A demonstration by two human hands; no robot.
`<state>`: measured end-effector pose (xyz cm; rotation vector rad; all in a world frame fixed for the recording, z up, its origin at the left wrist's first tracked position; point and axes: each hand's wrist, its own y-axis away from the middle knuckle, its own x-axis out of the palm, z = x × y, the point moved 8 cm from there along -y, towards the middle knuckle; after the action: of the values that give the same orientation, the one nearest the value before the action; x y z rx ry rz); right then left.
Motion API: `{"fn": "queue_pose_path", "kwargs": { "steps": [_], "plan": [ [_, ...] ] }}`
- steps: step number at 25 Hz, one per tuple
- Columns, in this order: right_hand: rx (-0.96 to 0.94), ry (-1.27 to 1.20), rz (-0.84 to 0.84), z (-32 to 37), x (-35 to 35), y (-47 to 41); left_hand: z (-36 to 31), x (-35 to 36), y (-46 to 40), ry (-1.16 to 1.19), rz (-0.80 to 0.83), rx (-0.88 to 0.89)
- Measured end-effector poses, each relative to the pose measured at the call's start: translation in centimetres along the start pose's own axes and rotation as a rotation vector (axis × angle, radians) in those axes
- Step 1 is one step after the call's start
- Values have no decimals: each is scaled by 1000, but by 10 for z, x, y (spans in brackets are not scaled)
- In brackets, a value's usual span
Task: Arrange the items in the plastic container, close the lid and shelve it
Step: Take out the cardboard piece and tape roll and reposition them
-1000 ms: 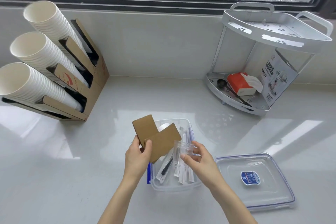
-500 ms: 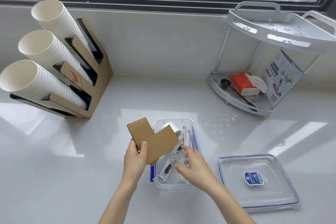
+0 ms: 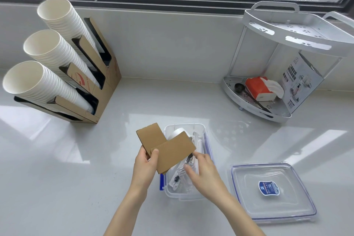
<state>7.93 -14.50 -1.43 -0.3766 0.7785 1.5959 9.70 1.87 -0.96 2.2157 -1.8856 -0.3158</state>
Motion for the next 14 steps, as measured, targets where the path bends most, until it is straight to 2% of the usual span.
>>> {"fn": "queue_pose_path", "kwargs": {
  "steps": [4, 6, 9, 14],
  "plan": [
    [120, -573, -66, -5, -14, -5, -2, 13, 3, 26, 111, -2],
    [138, -743, -93, -8, -19, -5, -4, 21, 6, -15, 177, 17],
    [98, -769, -151, -7, -28, -3, -9, 27, 11, -87, 205, 61],
    [10, -757, -298, 0, -48, 2, -17, 18, 10, -142, 63, 126]
  ]
}}
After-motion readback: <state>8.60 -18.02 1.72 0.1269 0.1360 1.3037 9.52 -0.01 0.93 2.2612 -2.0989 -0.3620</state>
